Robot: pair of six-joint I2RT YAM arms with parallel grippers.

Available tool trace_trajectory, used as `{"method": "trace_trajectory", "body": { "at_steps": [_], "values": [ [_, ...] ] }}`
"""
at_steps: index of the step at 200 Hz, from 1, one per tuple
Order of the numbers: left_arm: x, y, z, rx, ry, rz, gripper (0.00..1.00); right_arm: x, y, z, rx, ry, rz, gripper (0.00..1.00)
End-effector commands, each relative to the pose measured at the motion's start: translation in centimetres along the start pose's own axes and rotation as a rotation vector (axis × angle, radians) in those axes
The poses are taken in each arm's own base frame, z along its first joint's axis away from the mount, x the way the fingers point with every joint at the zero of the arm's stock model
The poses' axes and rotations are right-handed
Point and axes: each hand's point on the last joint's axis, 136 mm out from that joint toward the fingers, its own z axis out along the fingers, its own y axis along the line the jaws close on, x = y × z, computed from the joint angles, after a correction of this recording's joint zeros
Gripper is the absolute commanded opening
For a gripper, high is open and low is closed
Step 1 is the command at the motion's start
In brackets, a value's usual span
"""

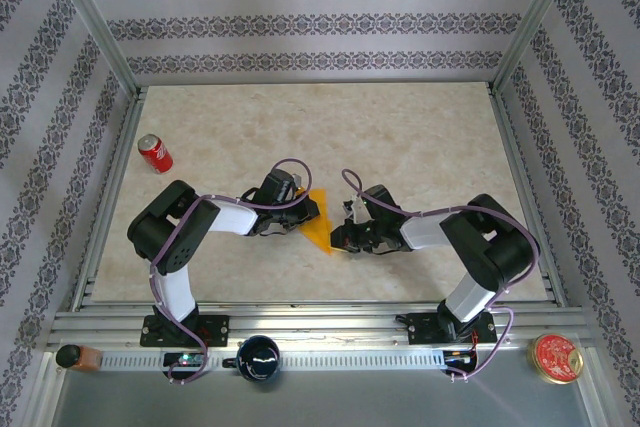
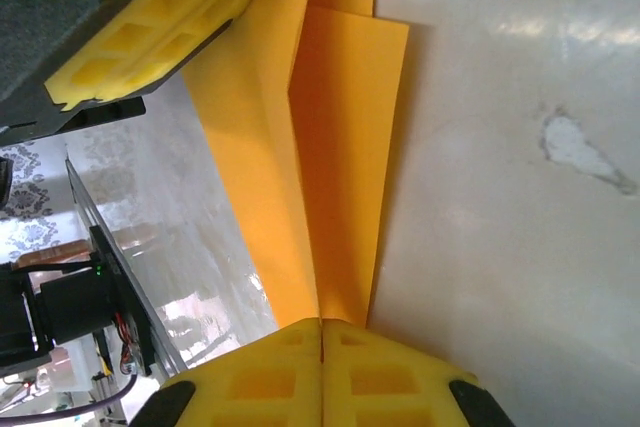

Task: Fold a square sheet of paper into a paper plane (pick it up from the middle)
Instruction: Fourth fold the wing at the center of the table.

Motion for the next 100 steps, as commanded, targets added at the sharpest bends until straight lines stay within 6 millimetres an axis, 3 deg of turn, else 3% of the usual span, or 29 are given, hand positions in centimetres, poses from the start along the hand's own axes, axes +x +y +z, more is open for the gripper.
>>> {"method": "trace_trajectory", "body": {
  "at_steps": [1, 36, 77, 89, 100],
  "values": [
    [0.6, 2.8, 0.5, -0.100, 0.010, -0.023, 0.04, 2.0, -1.1, -0.2, 0.015, 0.067, 0.040, 0.10],
    [0.7, 2.8, 0.5, -0.099, 0.010, -0.023, 0.04, 1.4, 0.1, -1.7, 0.004, 0.042, 0.020, 0.18],
    [0.7, 3.0, 0.5, -0.103, 0.008, -0.023, 0.04, -1.0, 2.3, -4.1, 0.014, -0.074, -0.042, 0.26],
    [0.7, 3.1, 0.5, -0.103, 0.007, -0.024, 0.04, -1.8, 2.6, -4.3, 0.025, -0.100, -0.064, 0.26],
    [0.8, 3.0, 0.5, -0.100, 0.008, -0.024, 0.04, -2.3, 3.5, -4.0, -0.004, -0.084, -0.076, 0.20]
  ]
}}
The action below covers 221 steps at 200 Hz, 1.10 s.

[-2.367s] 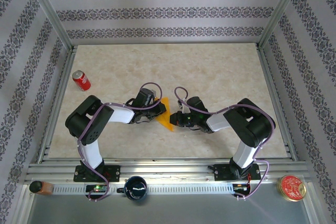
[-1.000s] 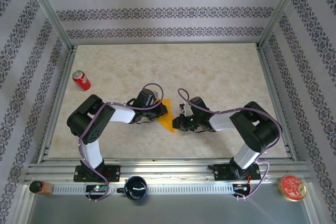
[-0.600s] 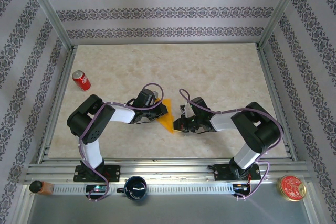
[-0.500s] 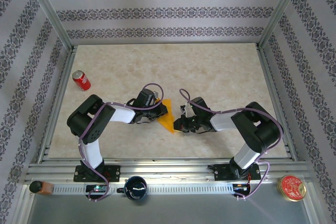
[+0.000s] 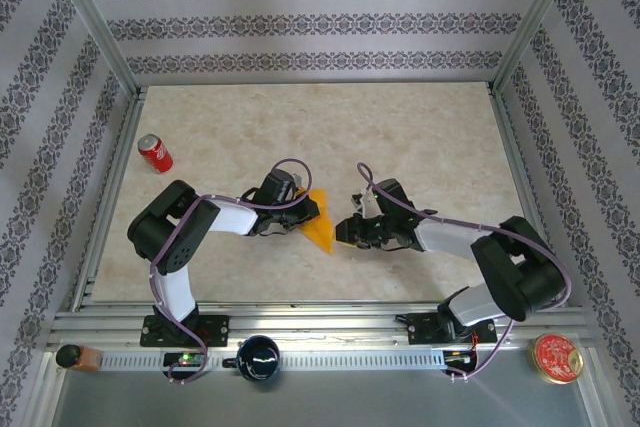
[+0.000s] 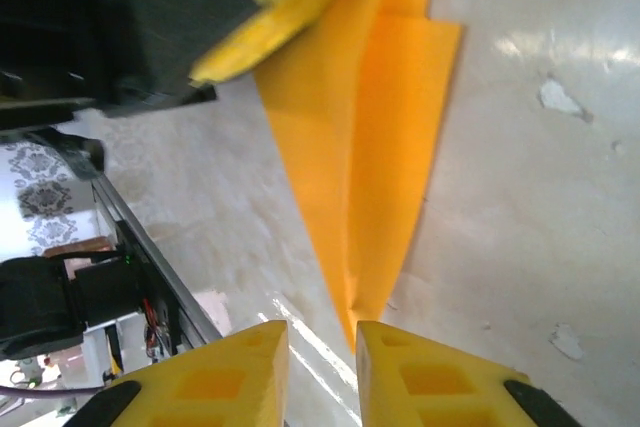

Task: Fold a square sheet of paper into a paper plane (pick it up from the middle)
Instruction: Fourth fold the wing at the center of the table.

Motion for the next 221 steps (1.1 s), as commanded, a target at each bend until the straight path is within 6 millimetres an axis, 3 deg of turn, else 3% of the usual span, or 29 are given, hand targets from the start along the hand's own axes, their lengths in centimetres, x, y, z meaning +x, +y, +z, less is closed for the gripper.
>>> {"method": "trace_trajectory", "body": {
  "at_steps": [1, 21, 38, 134, 221],
  "values": [
    [0.7, 3.1, 0.5, -0.101, 0.007, -0.025, 0.04, -1.6, 1.1, 0.0, -0.001, -0.016, -0.033, 0.19],
    [0.8, 3.0, 0.5, -0.098, 0.012, -0.024, 0.04, -2.0, 3.0, 1.4, -0.043, 0.033, -0.054, 0.10],
    [0.8, 3.1, 0.5, -0.101, 0.011, -0.024, 0.04, -2.2, 3.5, 2.6, -0.034, 0.045, -0.065, 0.06],
    [0.9, 3.1, 0.5, -0.093, 0.013, -0.028, 0.04, -2.1, 0.8, 5.4, 0.009, 0.099, 0.010, 0.01],
    [0.9, 3.2, 0.4, -0.096, 0.007, -0.034, 0.04, -0.2, -1.0, 5.6, 0.011, 0.137, 0.050, 0.01]
  ]
}}
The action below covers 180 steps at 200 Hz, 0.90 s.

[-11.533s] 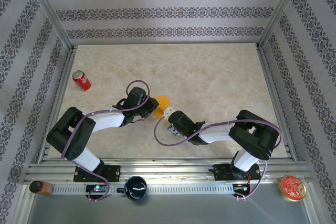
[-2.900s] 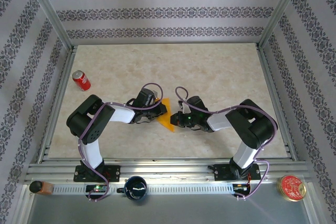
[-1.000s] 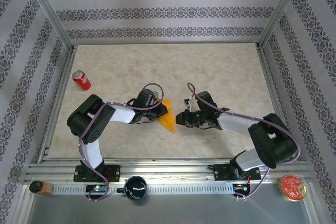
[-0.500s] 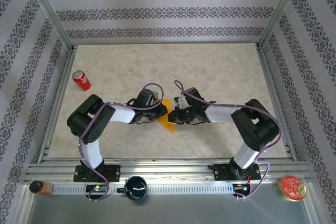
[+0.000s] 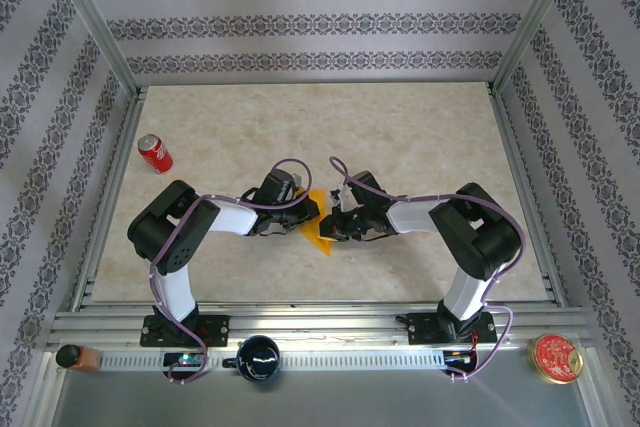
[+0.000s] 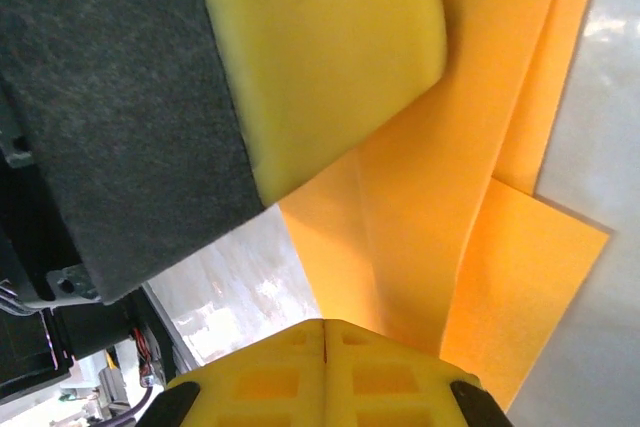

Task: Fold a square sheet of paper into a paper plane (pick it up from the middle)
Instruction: Fourth fold the wing at the center of the table.

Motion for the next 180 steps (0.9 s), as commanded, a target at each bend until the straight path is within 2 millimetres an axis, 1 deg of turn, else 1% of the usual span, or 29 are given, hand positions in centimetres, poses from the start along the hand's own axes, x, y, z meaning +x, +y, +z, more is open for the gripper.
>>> {"method": "trace_trajectory", "body": {
  "at_steps": [1, 23, 65, 91, 130, 164, 180],
  "values": [
    [0.9, 3.2, 0.4, -0.097, 0.007, -0.034, 0.04, 1.0, -0.7, 0.2, -0.006, 0.027, 0.018, 0.01],
    [0.9, 3.2, 0.5, -0.095, 0.010, -0.034, 0.04, 1.4, -1.2, 0.3, 0.002, 0.029, 0.025, 0.01],
    [1.0, 3.4, 0.5, -0.095, 0.006, -0.043, 0.04, 2.2, -1.6, 0.3, -0.006, 0.043, 0.041, 0.01],
    [1.0, 3.6, 0.4, -0.097, -0.002, -0.054, 0.04, 3.1, -2.4, 0.1, 0.024, 0.056, 0.056, 0.01],
    [1.0, 4.0, 0.4, -0.111, -0.007, -0.069, 0.03, 5.3, -3.9, -0.2, 0.091, 0.106, 0.075, 0.00],
    [1.0, 4.3, 0.3, -0.122, -0.010, -0.076, 0.03, 6.2, -3.5, -0.6, 0.094, 0.127, 0.056, 0.00],
    [0.9, 4.3, 0.3, -0.122, -0.014, -0.081, 0.03, 6.6, -3.7, -0.6, 0.115, 0.145, 0.056, 0.00]
  ]
}}
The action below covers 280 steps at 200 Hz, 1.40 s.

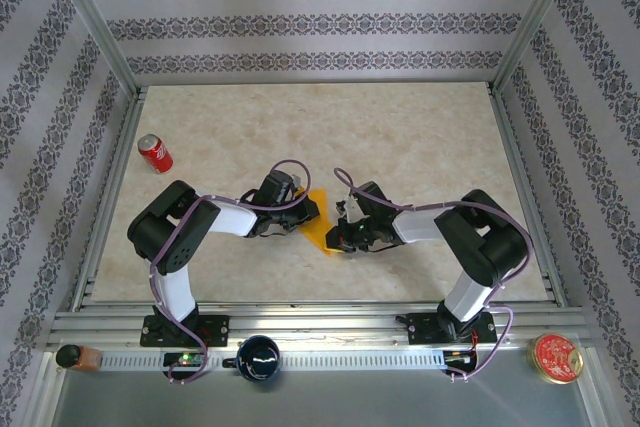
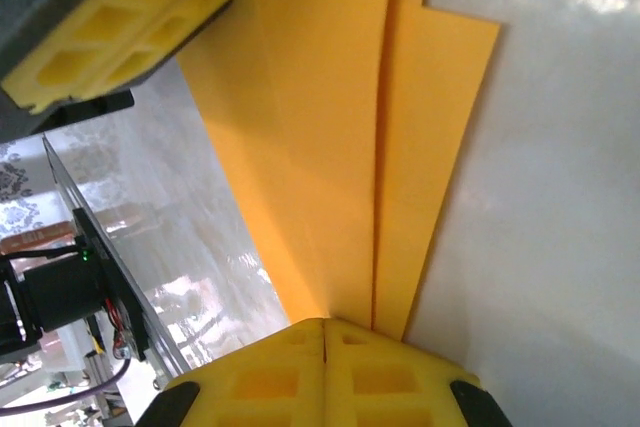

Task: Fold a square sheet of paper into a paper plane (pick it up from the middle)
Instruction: Fourth fold the wing at the center of the table.

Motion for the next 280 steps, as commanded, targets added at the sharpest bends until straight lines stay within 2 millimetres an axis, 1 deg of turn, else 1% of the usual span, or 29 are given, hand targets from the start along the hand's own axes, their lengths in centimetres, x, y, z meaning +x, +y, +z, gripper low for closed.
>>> {"method": "trace_trajectory", "body": {
  "at_steps": [1, 56, 86, 104, 135, 152, 181, 196, 218, 233, 243, 265, 280],
  "values": [
    [0.7, 4.4, 0.3, -0.135, -0.009, -0.052, 0.03, 3.6, -2.0, 0.1, 0.081, 0.113, 0.048, 0.00],
    [0.7, 4.6, 0.2, -0.143, -0.014, -0.061, 0.02, 5.1, -3.1, -0.2, 0.178, 0.169, 0.032, 0.00],
    [0.6, 4.8, 0.1, -0.147, -0.018, -0.067, 0.02, 5.9, -3.6, -0.7, 0.242, 0.203, 0.009, 0.00],
    [0.7, 4.7, 0.1, -0.148, -0.017, -0.066, 0.02, 6.2, -3.3, -1.0, 0.242, 0.210, -0.009, 0.00],
    [0.6, 4.8, 0.1, -0.147, -0.018, -0.064, 0.02, 6.0, -2.6, -1.5, 0.235, 0.203, -0.025, 0.00],
    [0.6, 4.6, 0.1, -0.143, -0.015, -0.059, 0.02, 5.2, -1.1, -2.2, 0.202, 0.163, -0.043, 0.00],
    [0.7, 4.6, -0.1, -0.140, -0.024, -0.060, 0.02, 2.4, 2.2, -4.1, 0.105, 0.030, -0.076, 0.00],
    [0.7, 4.7, -0.1, -0.139, -0.033, -0.070, 0.02, 1.2, 3.3, -4.5, 0.068, 0.002, -0.079, 0.00],
    [0.8, 4.9, -0.2, -0.144, -0.054, -0.086, 0.02, -0.4, 3.6, -3.7, 0.065, -0.001, -0.048, 0.00],
    [0.8, 5.1, -0.5, -0.149, -0.082, -0.103, 0.01, -1.8, 3.7, -3.0, 0.064, -0.033, -0.021, 0.00],
    [0.8, 5.3, -0.7, -0.156, -0.102, -0.115, 0.02, -2.6, 4.3, -2.6, 0.035, -0.056, -0.017, 0.00],
    [1.0, 5.7, -1.2, -0.177, -0.136, -0.128, 0.02, -3.5, 5.5, -1.6, -0.017, -0.055, -0.007, 0.00],
    [1.1, 5.6, -1.3, -0.184, -0.146, -0.125, 0.01, -4.0, 5.7, -0.8, -0.032, -0.056, 0.002, 0.00]
  ]
}}
